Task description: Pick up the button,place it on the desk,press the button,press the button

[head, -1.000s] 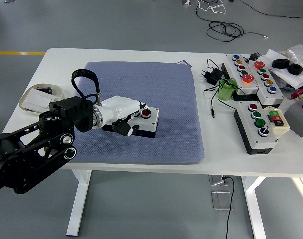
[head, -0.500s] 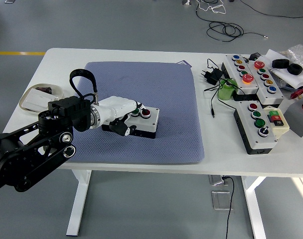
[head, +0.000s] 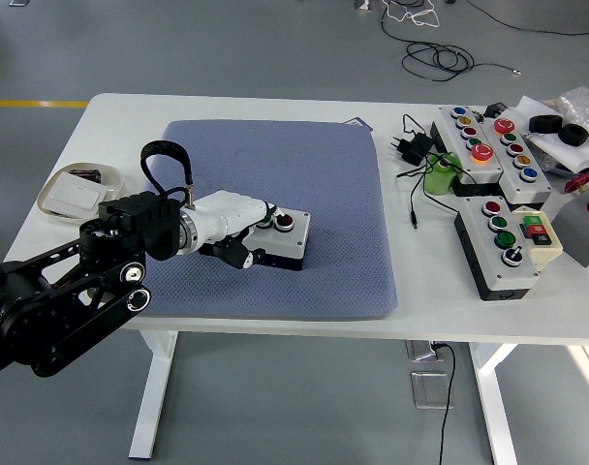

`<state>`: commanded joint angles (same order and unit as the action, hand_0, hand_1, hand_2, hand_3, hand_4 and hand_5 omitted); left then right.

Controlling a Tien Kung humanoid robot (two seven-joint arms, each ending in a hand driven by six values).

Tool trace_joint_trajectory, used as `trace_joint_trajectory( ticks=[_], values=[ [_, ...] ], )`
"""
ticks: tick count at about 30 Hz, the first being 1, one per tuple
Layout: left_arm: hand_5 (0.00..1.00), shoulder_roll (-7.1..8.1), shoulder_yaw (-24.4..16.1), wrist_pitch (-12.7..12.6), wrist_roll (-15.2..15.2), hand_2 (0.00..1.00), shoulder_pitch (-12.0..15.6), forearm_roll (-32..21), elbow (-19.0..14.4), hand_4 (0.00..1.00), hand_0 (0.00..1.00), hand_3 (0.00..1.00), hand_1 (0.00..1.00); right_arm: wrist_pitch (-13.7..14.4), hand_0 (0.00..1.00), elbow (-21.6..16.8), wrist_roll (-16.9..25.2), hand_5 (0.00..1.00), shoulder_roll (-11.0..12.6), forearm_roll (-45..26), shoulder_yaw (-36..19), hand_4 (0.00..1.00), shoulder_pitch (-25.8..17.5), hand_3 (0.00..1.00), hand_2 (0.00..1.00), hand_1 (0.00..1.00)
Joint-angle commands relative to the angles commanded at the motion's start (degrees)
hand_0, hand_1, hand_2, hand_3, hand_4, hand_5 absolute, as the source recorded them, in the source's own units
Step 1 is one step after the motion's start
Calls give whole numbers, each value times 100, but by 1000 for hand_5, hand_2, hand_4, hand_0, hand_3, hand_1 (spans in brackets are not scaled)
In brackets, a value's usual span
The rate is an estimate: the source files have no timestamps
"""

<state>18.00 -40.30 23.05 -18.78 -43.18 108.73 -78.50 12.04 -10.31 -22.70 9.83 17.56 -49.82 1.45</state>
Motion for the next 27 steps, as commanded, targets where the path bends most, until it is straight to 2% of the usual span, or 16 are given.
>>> trace_joint_trajectory(
  ticks=[4, 11, 16, 17, 19, 22, 23, 25, 27],
  values=[
    [136, -29, -21, 78, -44, 97, 27, 4, 83, 557, 38, 832, 45, -2, 660, 0, 10, 498, 3, -46, 57, 405, 0, 639, 596, 538],
    [154, -18, -119, -16, 11, 110, 57, -35, 65, 540, 33, 849, 51, -3, 661, 0, 13, 498, 2, -23, 45, 405, -1, 639, 596, 538],
    [154, -122, -748, -266, 226, 110, 232, -239, 6, 540, 33, 849, 51, 0, 661, 0, 15, 498, 3, -11, 40, 405, 1, 639, 596, 538],
    [273, -128, -879, -301, 253, 118, 257, -275, -15, 608, 11, 901, 50, 2, 660, 0, 14, 498, 3, -9, 36, 405, 1, 639, 596, 538],
    [273, -125, -1099, -407, 286, 118, 307, -379, -66, 608, 11, 901, 50, 3, 660, 0, 14, 498, 4, -13, 37, 405, 1, 639, 596, 538],
    [273, -116, -1350, -740, 363, 118, 369, -543, -108, 608, 11, 901, 50, 3, 660, 0, 15, 498, 7, -21, 36, 405, -3, 639, 596, 538],
    [437, -113, -1456, -898, 403, 196, 400, -638, -119, 743, 6, 920, 113, 5, 660, 0, 12, 498, 7, -9, 28, 404, -1, 638, 596, 538],
    [437, -110, -1613, -1149, 483, 196, 459, -875, -124, 743, 6, 920, 113, 5, 660, 0, 11, 498, 7, -4, 21, 404, -1, 638, 596, 538],
    [437, -110, -1712, -1294, 524, 196, 500, -1079, -128, 743, 6, 920, 113, 4, 660, 0, 10, 498, 8, 2, 15, 404, -2, 638, 596, 538]
  ],
)
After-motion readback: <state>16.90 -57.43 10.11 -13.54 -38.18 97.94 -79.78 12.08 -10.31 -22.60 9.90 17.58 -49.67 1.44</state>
